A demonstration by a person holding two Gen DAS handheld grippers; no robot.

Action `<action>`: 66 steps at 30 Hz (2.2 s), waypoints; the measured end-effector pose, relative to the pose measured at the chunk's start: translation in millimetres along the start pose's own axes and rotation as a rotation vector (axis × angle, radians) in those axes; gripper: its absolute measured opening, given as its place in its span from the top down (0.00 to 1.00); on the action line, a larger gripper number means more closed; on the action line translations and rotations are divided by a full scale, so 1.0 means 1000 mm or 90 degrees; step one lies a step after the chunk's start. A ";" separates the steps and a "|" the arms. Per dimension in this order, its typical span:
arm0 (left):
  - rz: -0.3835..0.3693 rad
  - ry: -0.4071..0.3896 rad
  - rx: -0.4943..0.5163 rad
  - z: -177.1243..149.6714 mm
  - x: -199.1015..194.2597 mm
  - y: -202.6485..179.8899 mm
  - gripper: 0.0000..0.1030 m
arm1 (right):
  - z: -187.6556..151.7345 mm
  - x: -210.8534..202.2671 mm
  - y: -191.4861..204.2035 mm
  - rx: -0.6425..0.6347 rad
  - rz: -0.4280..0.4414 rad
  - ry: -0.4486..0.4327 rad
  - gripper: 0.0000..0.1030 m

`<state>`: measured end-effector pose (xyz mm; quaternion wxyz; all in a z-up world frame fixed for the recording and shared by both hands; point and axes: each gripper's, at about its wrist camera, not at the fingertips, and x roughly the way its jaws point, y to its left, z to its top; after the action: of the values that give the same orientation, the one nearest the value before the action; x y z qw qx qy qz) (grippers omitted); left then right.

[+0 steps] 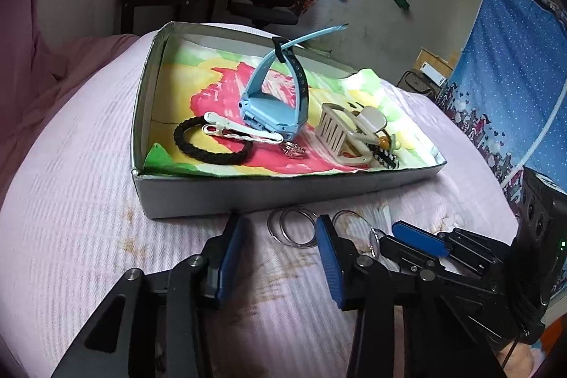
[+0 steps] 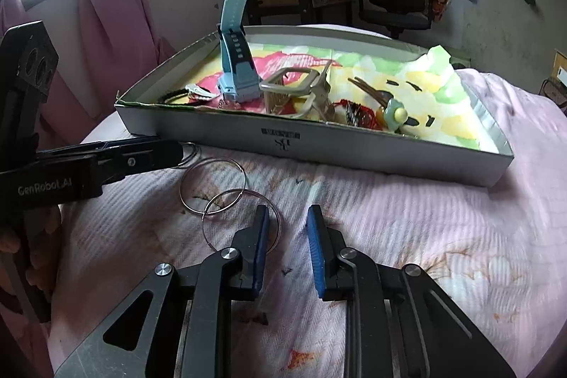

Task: Organize jewelry
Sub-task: 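Grasp a silver ring with the left tool while the right tool grasps the large silver rings, then lift the ring with the left tool while the right tool lifts the large rings toward the tray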

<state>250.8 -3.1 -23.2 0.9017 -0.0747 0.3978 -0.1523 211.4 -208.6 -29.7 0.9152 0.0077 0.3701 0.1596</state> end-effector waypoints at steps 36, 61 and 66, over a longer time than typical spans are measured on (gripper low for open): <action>-0.021 -0.007 0.009 -0.008 -0.006 -0.004 0.99 | -0.005 0.002 -0.002 0.009 0.013 -0.001 0.97; 0.011 0.046 0.046 0.003 0.019 -0.014 0.72 | -0.004 0.004 -0.003 0.010 0.015 0.004 0.97; 0.013 0.045 0.049 0.002 0.018 -0.013 0.77 | -0.004 0.006 -0.003 0.011 0.016 0.010 0.97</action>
<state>261.0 -21.6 -31.3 0.8908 -0.0307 0.4238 -0.1610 213.9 -209.9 -37.2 0.9101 0.0188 0.3785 0.1677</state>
